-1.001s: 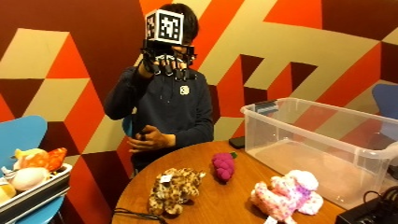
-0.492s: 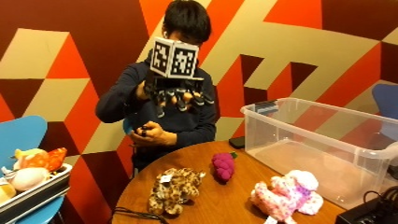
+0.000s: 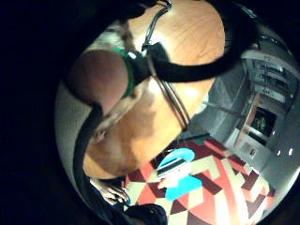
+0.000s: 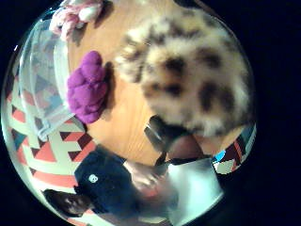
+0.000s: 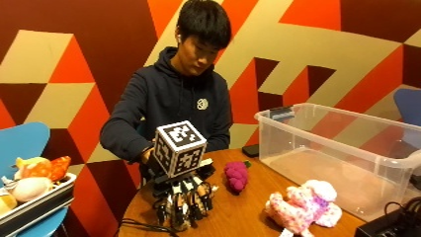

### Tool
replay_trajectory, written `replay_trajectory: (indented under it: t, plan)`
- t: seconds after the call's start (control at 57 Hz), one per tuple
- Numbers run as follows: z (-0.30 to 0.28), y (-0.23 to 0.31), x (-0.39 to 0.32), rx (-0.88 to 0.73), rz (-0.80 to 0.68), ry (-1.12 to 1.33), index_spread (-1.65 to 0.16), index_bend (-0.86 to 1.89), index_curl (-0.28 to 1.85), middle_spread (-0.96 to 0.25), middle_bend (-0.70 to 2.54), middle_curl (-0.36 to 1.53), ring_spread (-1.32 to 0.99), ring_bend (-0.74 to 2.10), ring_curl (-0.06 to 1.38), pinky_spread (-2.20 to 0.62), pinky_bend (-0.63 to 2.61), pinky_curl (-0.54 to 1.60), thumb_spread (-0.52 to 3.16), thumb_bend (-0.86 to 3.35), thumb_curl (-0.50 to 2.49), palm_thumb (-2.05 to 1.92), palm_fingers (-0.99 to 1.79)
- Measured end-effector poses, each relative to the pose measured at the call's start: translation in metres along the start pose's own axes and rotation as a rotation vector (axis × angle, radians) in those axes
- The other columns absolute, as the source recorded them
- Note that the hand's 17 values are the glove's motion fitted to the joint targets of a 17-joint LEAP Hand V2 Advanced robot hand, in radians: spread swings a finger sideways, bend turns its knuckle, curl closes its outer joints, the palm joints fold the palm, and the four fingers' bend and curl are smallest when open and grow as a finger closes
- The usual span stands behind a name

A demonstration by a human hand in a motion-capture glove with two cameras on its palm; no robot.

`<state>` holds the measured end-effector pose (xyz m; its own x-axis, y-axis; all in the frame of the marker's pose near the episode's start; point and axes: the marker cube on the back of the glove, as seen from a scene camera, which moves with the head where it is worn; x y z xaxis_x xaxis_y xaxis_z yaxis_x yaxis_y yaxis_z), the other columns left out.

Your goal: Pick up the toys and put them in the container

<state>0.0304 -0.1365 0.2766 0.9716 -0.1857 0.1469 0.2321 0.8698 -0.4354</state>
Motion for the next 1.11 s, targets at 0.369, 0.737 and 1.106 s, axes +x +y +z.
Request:
replay_trajectory:
  t: [0.369,0.737,1.106]
  plan:
    - [0.015,-0.017,-0.004,0.429,-0.033,-0.089,-0.3,0.39,0.35,-0.14,0.52,0.33,-0.26,0.78,0.36,-0.27,0.94,0.34,1.09,0.14,0.48,0.52,0.98]
    - [-0.086,0.029,-0.052,0.487,-0.097,-0.047,-0.27,0.83,0.66,-0.17,1.06,0.6,-0.36,1.15,0.58,-0.38,1.19,0.54,0.7,0.04,0.69,0.54,1.12]
    - [-0.273,0.099,-0.28,0.758,-0.492,-0.021,-0.22,0.93,0.81,-0.14,1.18,0.71,-0.35,1.25,0.67,-0.39,1.24,0.64,0.57,0.0,0.84,0.55,1.01]
